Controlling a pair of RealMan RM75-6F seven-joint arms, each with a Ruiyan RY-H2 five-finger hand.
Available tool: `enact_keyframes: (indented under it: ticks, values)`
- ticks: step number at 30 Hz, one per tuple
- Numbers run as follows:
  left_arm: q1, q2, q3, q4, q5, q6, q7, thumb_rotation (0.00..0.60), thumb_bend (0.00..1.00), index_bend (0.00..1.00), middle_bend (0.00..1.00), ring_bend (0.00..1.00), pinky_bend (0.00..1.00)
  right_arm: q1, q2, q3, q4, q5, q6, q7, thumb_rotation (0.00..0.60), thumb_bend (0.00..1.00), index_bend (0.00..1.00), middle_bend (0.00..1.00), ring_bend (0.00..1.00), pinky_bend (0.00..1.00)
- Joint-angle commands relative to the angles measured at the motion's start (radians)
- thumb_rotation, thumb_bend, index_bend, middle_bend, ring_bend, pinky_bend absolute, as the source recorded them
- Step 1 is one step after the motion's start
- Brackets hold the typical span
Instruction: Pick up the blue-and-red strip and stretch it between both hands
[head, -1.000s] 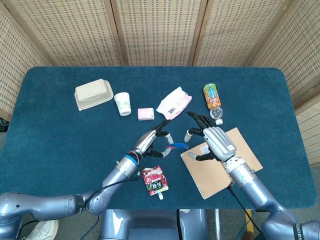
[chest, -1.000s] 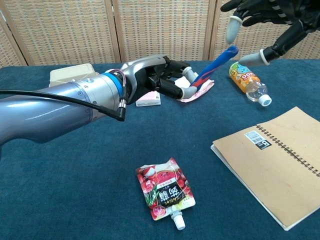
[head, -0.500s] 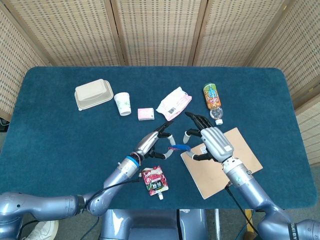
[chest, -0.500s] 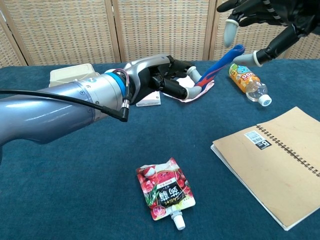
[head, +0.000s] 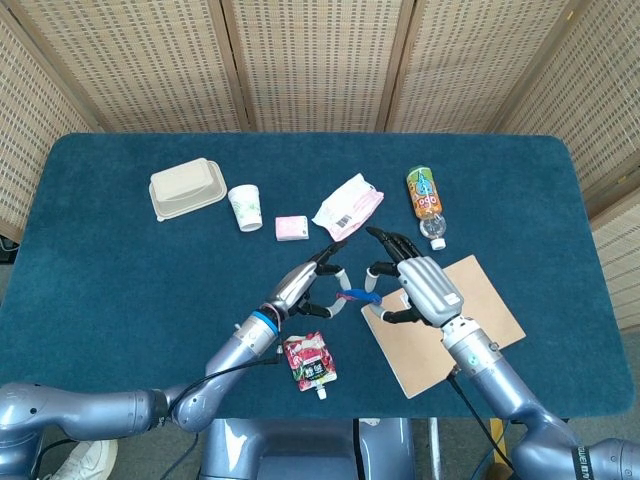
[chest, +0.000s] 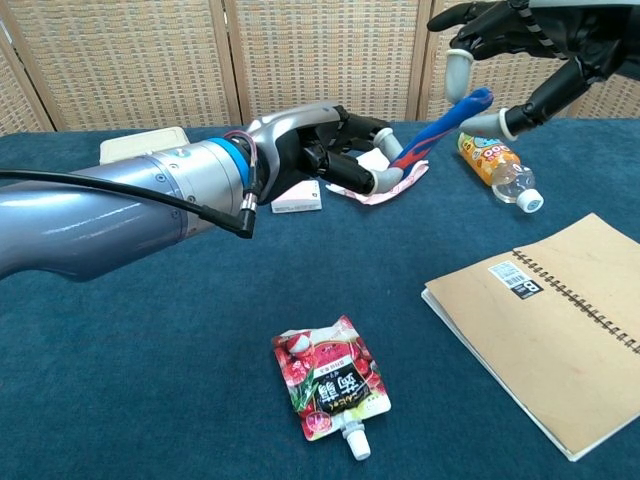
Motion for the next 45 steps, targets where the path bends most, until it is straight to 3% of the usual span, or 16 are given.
enact_keyframes:
  ticks: [1,15,22,28,45]
  values:
    - [0.0,0.0,0.001,-0.002,0.001,0.001,0.001,0.6,0.46,0.77,0.0,0.0,0.0,0.001,-0.002,-0.002,0.002,-0.001,0.001,-0.005,0.6,0.44,0.57,0.0,0.0,0.0]
    - [-0.008,-0.009,0.005,-0.004,-0.003,0.004,0.007,0.6,0.47,0.77,0.0,0.0,0.0,0.003,0.001,-0.007,0.003,0.0,-0.005,-0.002,0.6,0.52,0.6,0.0,0.0,0.0]
    - [-0.006,-0.009,0.003,-0.008,-0.001,0.011,0.006,0.6,0.47,0.77,0.0,0.0,0.0,0.0,-0.004,-0.006,0.01,-0.024,0.011,0.005,0.6,0.61,0.74,0.0,0.0,0.0]
    - [-0.003,-0.005,0.003,-0.011,0.004,0.013,0.002,0.6,0.47,0.77,0.0,0.0,0.0,-0.004,-0.016,-0.013,0.029,-0.054,0.031,-0.012,0.6,0.67,0.76,0.0,0.0,0.0]
    - [0.017,0.052,0.009,-0.013,0.002,0.054,0.053,0.6,0.47,0.78,0.0,0.0,0.0,-0.027,-0.047,-0.051,0.12,-0.217,0.14,-0.126,0.6,0.69,0.82,0.05,0.0,0.0]
